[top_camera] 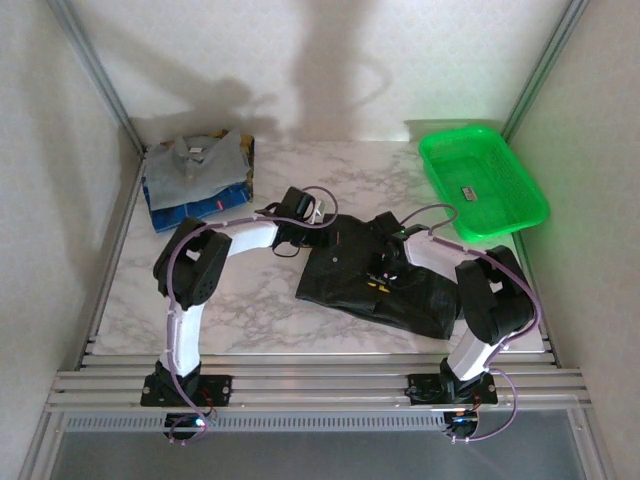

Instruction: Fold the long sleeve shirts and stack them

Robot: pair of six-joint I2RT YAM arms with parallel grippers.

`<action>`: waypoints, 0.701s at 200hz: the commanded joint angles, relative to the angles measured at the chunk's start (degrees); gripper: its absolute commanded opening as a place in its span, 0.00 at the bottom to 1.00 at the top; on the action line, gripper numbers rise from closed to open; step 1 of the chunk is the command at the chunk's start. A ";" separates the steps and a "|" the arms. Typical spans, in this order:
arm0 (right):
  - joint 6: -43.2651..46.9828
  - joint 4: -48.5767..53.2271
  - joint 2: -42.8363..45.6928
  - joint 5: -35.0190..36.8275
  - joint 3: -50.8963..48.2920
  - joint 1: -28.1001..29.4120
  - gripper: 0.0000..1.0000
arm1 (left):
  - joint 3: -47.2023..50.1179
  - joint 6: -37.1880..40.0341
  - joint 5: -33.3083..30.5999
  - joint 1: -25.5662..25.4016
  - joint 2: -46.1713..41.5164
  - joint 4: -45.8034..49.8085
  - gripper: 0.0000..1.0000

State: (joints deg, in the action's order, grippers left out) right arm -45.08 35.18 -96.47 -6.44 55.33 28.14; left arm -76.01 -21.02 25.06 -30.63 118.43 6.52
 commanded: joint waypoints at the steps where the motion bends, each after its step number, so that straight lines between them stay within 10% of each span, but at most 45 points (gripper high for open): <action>1: 1.15 -0.28 -2.06 0.45 0.12 -1.01 0.22 | -0.31 2.12 2.48 -0.91 2.30 5.12 0.59; 33: 1.52 -0.24 -2.56 0.45 0.65 -1.33 0.21 | 3.34 0.19 4.61 -1.00 0.73 2.88 0.45; 79: 0.42 -1.98 -3.67 -0.82 0.57 -1.82 0.21 | 2.75 -1.88 5.02 -0.58 -0.45 3.58 0.00; 140: -7.18 -9.75 -5.51 -8.68 -0.42 0.26 0.20 | -4.11 5.07 -8.41 0.91 -11.10 24.36 0.00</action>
State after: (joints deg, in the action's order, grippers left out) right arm -47.64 31.05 -98.41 -12.03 56.14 26.65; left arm -75.50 -20.64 23.88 -30.04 113.69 17.82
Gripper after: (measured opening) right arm 0.198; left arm 0.059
